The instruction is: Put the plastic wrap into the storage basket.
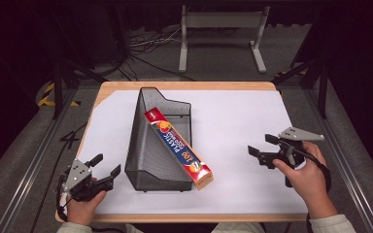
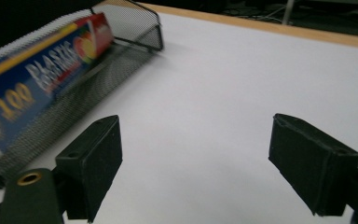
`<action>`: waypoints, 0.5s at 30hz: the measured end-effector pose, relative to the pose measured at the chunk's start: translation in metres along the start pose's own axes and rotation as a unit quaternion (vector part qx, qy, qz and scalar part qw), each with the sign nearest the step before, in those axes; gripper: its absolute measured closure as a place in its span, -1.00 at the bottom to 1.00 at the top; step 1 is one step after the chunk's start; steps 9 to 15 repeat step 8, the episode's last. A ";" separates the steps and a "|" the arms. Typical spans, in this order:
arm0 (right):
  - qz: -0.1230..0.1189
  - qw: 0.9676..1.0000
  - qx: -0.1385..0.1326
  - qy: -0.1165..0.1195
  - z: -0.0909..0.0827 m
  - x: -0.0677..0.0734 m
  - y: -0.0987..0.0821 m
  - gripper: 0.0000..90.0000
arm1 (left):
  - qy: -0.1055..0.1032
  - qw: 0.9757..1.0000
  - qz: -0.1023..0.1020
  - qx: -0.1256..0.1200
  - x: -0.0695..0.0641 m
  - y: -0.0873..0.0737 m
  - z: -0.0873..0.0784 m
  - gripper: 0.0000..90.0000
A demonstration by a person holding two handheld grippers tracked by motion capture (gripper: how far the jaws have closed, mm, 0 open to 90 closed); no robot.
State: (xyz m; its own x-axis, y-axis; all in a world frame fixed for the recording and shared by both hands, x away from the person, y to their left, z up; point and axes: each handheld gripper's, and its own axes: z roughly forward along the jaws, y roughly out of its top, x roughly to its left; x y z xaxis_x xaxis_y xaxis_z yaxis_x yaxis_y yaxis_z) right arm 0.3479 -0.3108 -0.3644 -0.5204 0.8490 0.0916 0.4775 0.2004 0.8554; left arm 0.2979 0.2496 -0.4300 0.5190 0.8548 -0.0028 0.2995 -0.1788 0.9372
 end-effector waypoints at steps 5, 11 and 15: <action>0.030 0.999 0.006 -0.024 0.002 -0.035 -0.046 -0.60 | 0.001 1.000 0.000 0.001 0.000 0.000 0.001 -0.42; 0.026 0.999 0.013 -0.026 0.002 -0.040 -0.053 -0.60 | 0.001 1.000 0.000 0.000 0.000 0.000 0.001 -0.42; 0.026 0.999 0.013 -0.026 0.002 -0.040 -0.053 -0.60 | 0.001 1.000 0.000 0.000 0.000 0.000 0.001 -0.42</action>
